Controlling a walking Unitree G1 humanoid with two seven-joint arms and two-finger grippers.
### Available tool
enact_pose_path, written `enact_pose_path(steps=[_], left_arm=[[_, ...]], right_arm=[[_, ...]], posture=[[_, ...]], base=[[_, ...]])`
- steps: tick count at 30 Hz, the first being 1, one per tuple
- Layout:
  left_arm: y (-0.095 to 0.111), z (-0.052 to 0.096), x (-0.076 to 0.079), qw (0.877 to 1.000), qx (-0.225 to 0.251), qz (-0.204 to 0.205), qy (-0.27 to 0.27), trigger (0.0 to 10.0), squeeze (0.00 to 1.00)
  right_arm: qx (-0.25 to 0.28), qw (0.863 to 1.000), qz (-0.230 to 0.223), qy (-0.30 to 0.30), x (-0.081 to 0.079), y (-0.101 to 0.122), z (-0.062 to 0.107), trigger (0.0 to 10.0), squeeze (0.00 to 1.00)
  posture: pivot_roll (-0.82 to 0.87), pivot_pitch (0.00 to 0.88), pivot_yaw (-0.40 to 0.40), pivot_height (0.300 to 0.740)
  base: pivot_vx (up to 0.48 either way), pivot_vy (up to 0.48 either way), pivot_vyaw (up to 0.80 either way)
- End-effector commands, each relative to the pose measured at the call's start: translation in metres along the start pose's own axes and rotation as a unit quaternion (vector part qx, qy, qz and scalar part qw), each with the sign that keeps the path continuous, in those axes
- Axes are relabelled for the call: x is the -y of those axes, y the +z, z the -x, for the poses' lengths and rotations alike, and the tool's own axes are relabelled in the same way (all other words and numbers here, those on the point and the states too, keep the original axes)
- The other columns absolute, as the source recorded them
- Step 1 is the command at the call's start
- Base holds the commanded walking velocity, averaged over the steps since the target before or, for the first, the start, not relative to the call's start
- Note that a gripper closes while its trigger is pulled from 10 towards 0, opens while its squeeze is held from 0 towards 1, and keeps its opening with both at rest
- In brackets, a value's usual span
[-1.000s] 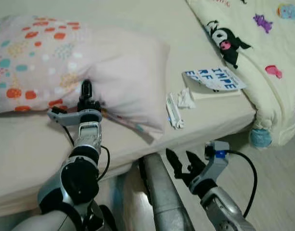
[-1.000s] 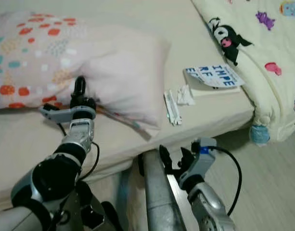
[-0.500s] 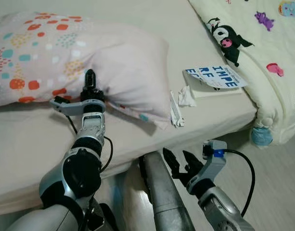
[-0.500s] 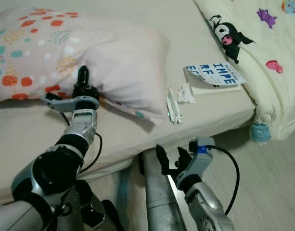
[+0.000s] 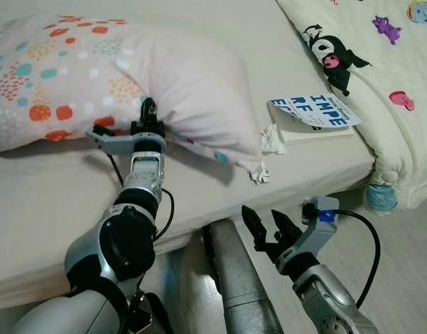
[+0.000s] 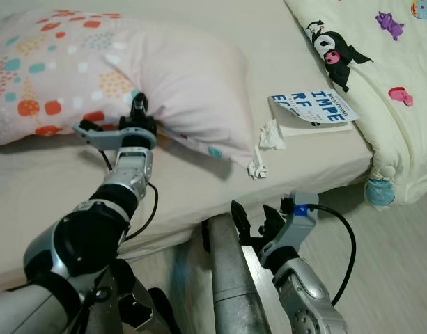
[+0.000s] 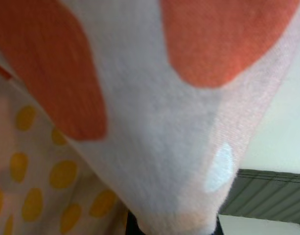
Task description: Clean up the room
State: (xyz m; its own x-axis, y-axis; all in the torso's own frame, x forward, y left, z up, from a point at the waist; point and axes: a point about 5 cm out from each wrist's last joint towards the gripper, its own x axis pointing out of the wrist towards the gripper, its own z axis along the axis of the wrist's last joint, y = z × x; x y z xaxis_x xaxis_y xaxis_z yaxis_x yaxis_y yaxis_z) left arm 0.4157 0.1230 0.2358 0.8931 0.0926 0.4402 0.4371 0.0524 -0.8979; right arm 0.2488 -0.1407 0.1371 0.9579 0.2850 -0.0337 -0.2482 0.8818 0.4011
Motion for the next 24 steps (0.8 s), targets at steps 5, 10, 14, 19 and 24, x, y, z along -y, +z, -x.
enact_pose_path(steps=[5, 10, 14, 19, 24], left_arm=[[0.008, -0.018, 0.026, 0.996, -0.028, -0.069, -0.053, 0.0, 0.0], [0.037, -0.036, 0.058, 0.973, -0.046, -0.197, -0.114, 0.0, 0.0], [0.05, -0.044, 0.076, 0.95, -0.057, -0.268, -0.147, 0.0, 0.0], [0.086, -0.056, 0.126, 0.851, -0.107, -0.457, -0.233, 0.0, 0.0], [0.097, -0.053, 0.127, 0.755, -0.154, -0.593, -0.235, 0.0, 0.0]], right_arm=[[-0.005, 1.0, 0.009, -0.007, 0.008, -0.004, -0.011, 10.0, 0.0], [0.0, 1.0, 0.015, 0.003, 0.013, -0.003, -0.027, 10.0, 0.0], [0.004, 1.0, 0.016, 0.011, 0.012, -0.002, -0.033, 10.0, 0.0], [0.022, 0.999, 0.027, 0.026, 0.012, 0.007, -0.057, 10.0, 0.0], [0.035, 0.998, 0.032, 0.037, 0.012, 0.012, -0.073, 10.0, 0.0]], posture=[[-0.41, 0.441, 0.001, 0.587], [-0.32, 0.365, 0.019, 0.612], [-0.29, 0.318, 0.03, 0.622], [-0.22, 0.197, 0.057, 0.642], [-0.2, 0.133, 0.055, 0.657]], base=[[0.0, 0.0, 0.0], [0.0, 0.0, 0.0], [0.0, 0.0, 0.0], [0.0, 0.0, 0.0], [0.0, 0.0, 0.0]])
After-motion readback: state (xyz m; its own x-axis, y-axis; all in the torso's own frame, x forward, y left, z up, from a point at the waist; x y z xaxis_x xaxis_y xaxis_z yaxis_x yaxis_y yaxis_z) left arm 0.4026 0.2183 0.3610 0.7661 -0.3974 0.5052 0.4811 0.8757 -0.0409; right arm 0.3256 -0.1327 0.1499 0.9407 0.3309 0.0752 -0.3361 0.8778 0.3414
